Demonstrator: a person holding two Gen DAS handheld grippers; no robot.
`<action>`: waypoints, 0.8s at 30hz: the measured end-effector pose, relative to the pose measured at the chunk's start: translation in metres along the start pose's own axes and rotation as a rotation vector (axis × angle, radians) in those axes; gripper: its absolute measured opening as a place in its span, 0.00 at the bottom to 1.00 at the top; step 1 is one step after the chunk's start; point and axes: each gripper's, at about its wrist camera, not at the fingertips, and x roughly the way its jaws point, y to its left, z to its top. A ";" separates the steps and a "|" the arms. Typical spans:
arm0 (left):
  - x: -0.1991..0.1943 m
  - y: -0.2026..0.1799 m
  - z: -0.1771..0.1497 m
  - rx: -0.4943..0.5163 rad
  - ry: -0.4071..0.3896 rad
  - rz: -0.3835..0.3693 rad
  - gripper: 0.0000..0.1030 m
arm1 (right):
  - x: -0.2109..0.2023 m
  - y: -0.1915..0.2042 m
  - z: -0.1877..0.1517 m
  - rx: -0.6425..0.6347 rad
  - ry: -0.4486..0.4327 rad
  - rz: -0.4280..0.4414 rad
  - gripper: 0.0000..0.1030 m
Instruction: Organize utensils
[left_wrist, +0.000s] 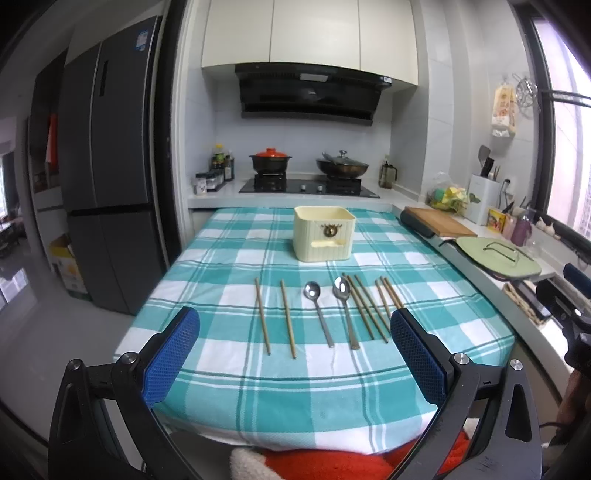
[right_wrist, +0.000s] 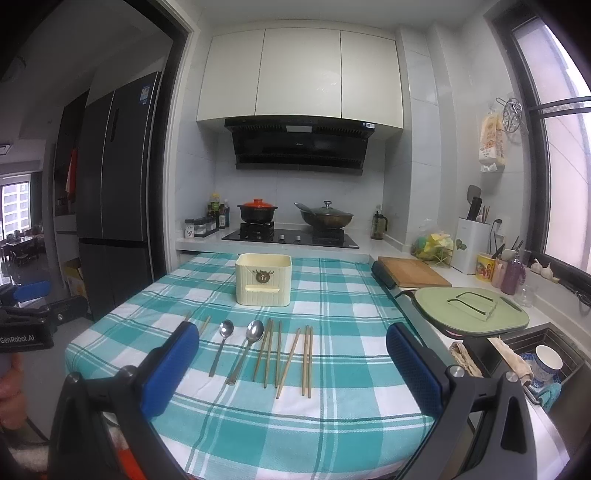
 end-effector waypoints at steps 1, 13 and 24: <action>0.000 0.000 0.000 -0.002 -0.001 -0.001 1.00 | -0.001 -0.002 0.000 0.004 -0.008 -0.001 1.00; 0.002 0.002 0.001 -0.003 -0.002 0.004 1.00 | -0.010 0.005 0.002 -0.018 -0.056 -0.005 1.00; 0.006 0.000 0.001 0.002 0.009 0.002 1.00 | -0.009 0.001 0.002 -0.017 -0.052 -0.004 1.00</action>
